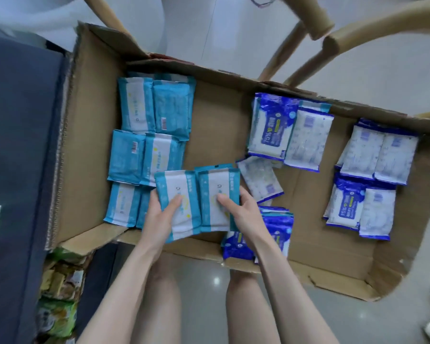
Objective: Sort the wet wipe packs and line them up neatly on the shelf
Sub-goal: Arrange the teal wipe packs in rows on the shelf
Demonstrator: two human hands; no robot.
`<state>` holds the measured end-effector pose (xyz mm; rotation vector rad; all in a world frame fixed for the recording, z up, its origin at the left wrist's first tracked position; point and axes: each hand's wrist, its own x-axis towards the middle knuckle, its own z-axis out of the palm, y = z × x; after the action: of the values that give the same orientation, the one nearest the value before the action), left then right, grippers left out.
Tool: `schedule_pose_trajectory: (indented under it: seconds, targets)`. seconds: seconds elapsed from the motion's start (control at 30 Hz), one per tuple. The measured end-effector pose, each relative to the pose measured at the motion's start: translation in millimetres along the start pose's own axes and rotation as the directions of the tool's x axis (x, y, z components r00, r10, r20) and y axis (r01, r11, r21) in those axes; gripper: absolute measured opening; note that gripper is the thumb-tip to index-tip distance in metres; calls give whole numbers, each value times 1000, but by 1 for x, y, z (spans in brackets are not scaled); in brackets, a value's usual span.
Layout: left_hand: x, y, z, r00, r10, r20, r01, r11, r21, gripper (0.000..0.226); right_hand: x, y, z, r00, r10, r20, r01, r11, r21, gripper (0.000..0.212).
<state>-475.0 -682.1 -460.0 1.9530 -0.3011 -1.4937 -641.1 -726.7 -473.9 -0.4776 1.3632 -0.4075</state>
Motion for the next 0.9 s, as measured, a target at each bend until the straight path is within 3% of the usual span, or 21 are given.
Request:
schedule_pose_trajectory:
  seconds: [0.1, 0.33, 0.4, 0.47, 0.53, 0.6, 0.73, 0.9]
  targets:
    - [14, -14, -57, 998, -57, 15, 56, 997, 61, 25, 7, 31, 55, 999, 31, -45, -32, 999, -24, 20]
    - [63, -22, -157, 998, -14, 69, -15, 917, 399, 26, 28, 91, 159, 986, 101, -132, -93, 993, 67, 29]
    - [78, -29, -170, 995, -34, 90, -16, 866, 499, 27, 34, 104, 173, 979, 62, -194, -69, 997, -33, 28]
    - [88, -38, -172, 997, 8, 82, -57, 786, 615, 33, 38, 114, 183, 962, -11, -272, -62, 964, -258, 27]
    - [92, -47, -167, 997, 67, 49, -82, 733, 675, 47, 41, 121, 189, 936, -107, -335, -85, 856, -510, 38]
    - [90, -52, -159, 996, 93, 13, -75, 705, 706, 59, 41, 123, 192, 917, -189, -350, -94, 753, -651, 55]
    - [83, -58, -150, 997, 73, -26, -28, 657, 753, 67, 39, 123, 189, 940, -123, -319, -126, 742, -658, 74]
    - [98, -46, -153, 995, -94, -14, 77, 716, 694, 59, 42, 110, 175, 965, -38, -259, -169, 666, -727, 59]
